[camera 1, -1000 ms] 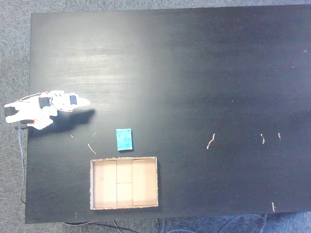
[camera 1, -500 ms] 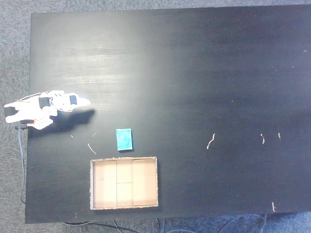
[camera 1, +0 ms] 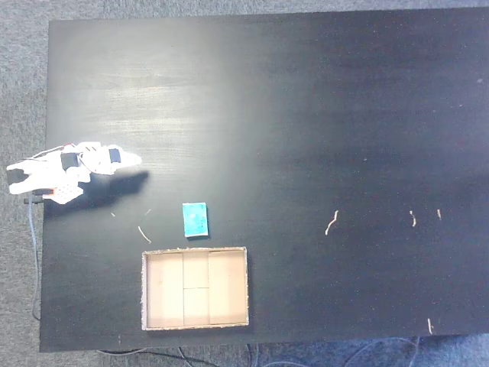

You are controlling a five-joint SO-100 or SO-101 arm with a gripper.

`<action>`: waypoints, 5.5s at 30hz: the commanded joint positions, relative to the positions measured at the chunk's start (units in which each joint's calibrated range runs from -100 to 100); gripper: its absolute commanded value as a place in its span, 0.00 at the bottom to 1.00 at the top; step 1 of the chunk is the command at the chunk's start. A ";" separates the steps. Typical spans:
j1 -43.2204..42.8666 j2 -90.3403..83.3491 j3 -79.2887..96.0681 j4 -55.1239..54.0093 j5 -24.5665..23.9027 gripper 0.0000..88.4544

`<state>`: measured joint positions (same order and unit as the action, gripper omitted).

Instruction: Pick the green block and drop it in the box on the right.

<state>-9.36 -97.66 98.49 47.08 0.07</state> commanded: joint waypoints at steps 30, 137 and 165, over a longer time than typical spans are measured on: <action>31.04 120.78 -106.74 8.91 11.77 0.43; 2.15 -0.39 1.51 0.24 0.93 0.00; 2.92 -0.39 1.51 0.32 0.93 0.00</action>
<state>-6.81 -97.58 98.58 47.08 0.85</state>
